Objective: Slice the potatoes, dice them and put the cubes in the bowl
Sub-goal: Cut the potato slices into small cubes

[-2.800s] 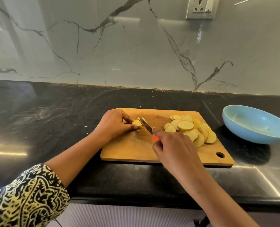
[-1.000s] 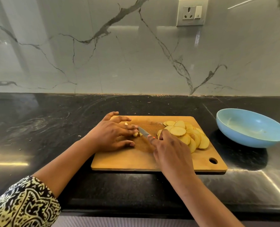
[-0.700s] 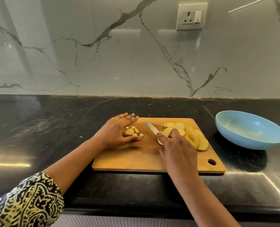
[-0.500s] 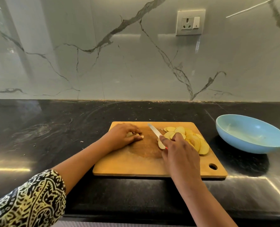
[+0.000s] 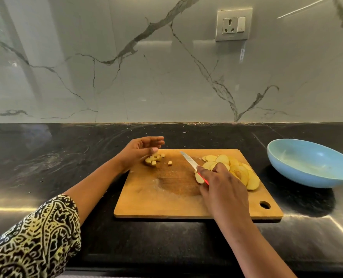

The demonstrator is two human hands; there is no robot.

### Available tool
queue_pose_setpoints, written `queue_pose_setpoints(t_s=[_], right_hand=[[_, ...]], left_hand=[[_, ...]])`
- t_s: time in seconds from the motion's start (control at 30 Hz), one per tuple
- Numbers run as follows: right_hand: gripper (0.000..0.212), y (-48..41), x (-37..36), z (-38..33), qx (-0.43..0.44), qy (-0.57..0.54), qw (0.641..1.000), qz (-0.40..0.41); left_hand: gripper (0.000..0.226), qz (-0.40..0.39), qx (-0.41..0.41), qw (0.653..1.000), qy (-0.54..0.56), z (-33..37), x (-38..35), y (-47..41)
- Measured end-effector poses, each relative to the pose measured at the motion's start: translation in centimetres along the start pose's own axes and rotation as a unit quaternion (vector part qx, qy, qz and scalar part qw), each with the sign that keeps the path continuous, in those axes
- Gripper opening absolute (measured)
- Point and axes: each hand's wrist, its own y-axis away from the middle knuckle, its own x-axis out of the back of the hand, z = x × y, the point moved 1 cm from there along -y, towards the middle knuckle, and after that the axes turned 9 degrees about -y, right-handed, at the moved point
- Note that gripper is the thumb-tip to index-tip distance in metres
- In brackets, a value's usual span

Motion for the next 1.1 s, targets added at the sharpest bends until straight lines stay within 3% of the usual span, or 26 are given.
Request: queue_pose_setpoints(t_s=[0.1, 0.17, 0.27, 0.47, 0.57, 0.7, 0.93, 1.1], right_hand=[[0.053, 0.1, 0.1, 0.1, 0.002, -0.007, 1.0, 0.013], [0.053, 0.2, 0.1, 0.1, 0.003, -0.009, 1.0, 0.015], [0.053, 0.2, 0.1, 0.2, -0.001, -0.012, 1.0, 0.015], [0.053, 0.2, 0.3, 0.1, -0.007, -0.011, 1.0, 0.014], [0.053, 0.2, 0.4, 0.2, -0.016, -0.01, 1.0, 0.009], [0.053, 0.2, 0.5, 0.4, -0.023, -0.011, 1.0, 0.008], [0.054, 0.3, 0.6, 0.2, -0.019, -0.016, 1.0, 0.011], [0.054, 0.4, 0.7, 0.2, -0.02, -0.021, 0.999, 0.013]], left_hand=[[0.026, 0.074, 0.012, 0.997, -0.002, 0.1, -0.2, 0.2], [0.029, 0.015, 0.013, 0.989, -0.144, 0.5, -1.0, 0.1], [0.048, -0.088, 0.008, 0.93, -0.357, 0.9, -3.0, -0.5], [0.028, 0.011, -0.014, 0.921, -0.389, 0.5, -2.8, -2.0], [0.021, 0.049, 0.004, 0.938, -0.344, 0.4, -1.9, -2.1], [0.008, 0.013, 0.027, 0.966, -0.259, 0.1, -0.5, -1.0], [0.038, -0.003, -0.003, 1.0, 0.025, -0.3, 2.6, 1.0], [0.042, -0.028, 0.001, 0.999, 0.016, -0.7, 2.5, 1.3]])
